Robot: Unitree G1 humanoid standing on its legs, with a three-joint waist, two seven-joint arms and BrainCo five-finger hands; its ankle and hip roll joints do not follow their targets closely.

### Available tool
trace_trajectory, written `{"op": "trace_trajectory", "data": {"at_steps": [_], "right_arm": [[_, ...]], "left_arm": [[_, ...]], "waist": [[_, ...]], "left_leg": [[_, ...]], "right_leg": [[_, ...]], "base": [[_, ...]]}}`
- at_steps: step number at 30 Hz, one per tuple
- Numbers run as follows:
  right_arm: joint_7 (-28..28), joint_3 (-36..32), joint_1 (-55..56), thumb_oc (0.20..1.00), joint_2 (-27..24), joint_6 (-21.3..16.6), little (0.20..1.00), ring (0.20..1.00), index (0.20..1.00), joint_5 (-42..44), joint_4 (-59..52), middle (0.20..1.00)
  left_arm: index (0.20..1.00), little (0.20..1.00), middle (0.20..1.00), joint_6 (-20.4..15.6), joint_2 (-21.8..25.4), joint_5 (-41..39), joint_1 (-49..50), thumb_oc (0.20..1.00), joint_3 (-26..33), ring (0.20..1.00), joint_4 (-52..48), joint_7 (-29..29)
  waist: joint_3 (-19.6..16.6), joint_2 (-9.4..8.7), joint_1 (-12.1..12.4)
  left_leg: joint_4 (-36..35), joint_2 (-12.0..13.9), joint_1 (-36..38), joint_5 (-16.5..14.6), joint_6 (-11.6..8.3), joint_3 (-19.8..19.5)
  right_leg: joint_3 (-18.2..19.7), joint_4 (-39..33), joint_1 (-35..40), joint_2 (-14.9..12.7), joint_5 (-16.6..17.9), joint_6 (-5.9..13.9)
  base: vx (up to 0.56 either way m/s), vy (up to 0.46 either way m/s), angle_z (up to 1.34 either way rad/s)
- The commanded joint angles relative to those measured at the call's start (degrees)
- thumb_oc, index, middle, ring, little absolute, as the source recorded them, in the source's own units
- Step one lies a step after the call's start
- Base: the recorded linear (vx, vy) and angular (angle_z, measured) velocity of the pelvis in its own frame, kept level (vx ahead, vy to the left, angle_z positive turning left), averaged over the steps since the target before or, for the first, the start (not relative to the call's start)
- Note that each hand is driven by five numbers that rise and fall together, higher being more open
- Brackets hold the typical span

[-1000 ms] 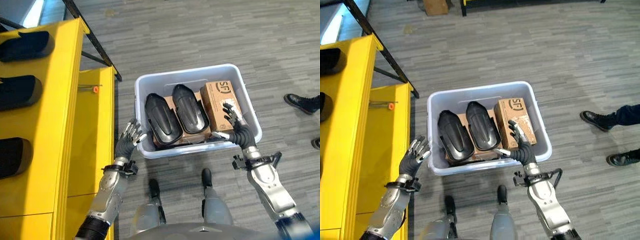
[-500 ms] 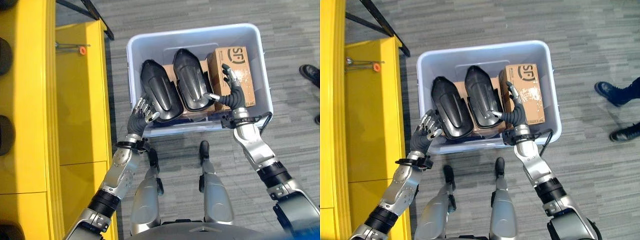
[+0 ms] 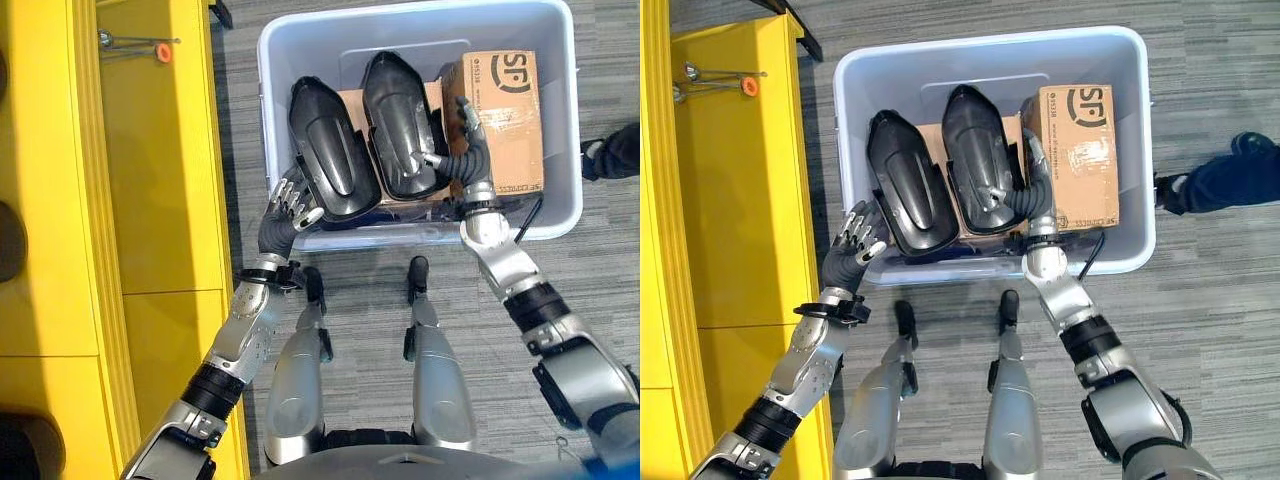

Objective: Move parts from the plastic box to the shelf.

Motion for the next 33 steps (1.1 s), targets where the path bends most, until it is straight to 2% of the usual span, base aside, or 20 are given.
{"op": "trace_trajectory", "data": {"at_steps": [1, 5, 9, 14, 18, 33], "right_arm": [[-2.81, -0.16, -6.64, 1.0, -3.35, -1.31, 1.0, 1.0, 1.0, -2.27, 1.16, 1.0], [-3.79, 0.97, -11.18, 1.0, -5.66, -1.06, 1.0, 1.0, 1.0, -2.6, 5.27, 1.0], [-4.81, 3.0, -18.81, 1.0, -8.25, -0.62, 1.0, 1.0, 1.0, -1.48, 14.05, 1.0], [-4.55, 4.56, -23.16, 1.0, -8.72, -0.56, 1.0, 1.0, 1.0, 1.07, 21.02, 1.0], [-3.19, 6.57, -25.44, 1.0, -7.83, -0.66, 1.0, 1.0, 1.0, 3.58, 27.02, 1.0], [-1.75, 8.51, -23.38, 1.0, -3.52, -0.53, 1.0, 1.0, 1.0, 4.53, 29.81, 1.0]], "left_arm": [[1.0, 1.0, 1.0, -3.54, 1.23, -0.71, 0.41, 1.0, -1.37, 1.0, -5.67, -0.02], [1.0, 1.0, 1.0, -3.77, 1.33, -1.17, -0.33, 1.0, -2.42, 1.0, -6.01, -0.21], [1.0, 1.0, 1.0, -3.96, 1.65, -2.03, -1.14, 1.0, -3.85, 1.0, -6.52, -0.48], [1.0, 1.0, 1.0, -3.93, 1.66, -2.31, -1.95, 1.0, -4.92, 1.0, -6.28, -0.53], [1.0, 1.0, 1.0, -3.96, 1.41, -2.43, -2.4, 1.0, -5.54, 1.0, -6.2, -0.43], [1.0, 1.0, 1.0, -3.85, 0.54, -1.61, -3.52, 1.0, -6.35, 1.0, -5.59, 0.88]], "waist": [[-0.89, 0.14, 0.87], [-0.24, 0.52, 1.04], [0.38, 1.19, 1.57], [0.42, 1.84, 1.84], [0.42, 2.47, 2.19], [0.42, 2.59, 2.08]], "left_leg": [[5.37, 3.06, -4.58, 0.05, -1.38, -3.42], [5.48, 2.96, -4.93, 0.04, -1.43, -3.43], [5.62, 2.87, -5.7, 0.09, -1.55, -3.26], [5.4, 2.91, -6.35, 0.38, -1.73, -3.01], [5.09, 2.81, -6.6, 0.36, -1.82, -3.19], [4.97, 2.87, -8.26, 0.58, -1.67, -3.55]], "right_leg": [[-1.74, 9.87, -2.78, -3.66, -5.03, 3.04], [-1.6, 10.48, -3.6, -3.65, -5.15, 3.07], [-1.41, 11.24, -4.89, -3.58, -5.34, 3.05], [-1.42, 11.76, -5.99, -3.55, -5.47, 2.99], [-1.7, 12.19, -6.57, -3.3, -6.0, 2.88], [-2.1, 13.2, -8.79, -2.96, -6.16, 2.4]], "base": [[0.0, 0.0, 0.0], [0.0, -0.001, -0.01], [0.0, -0.002, -0.02], [0.0, -0.001, -0.02], [0.0, 0.0, 0.0], [0.0, 0.0, 0.0]]}}
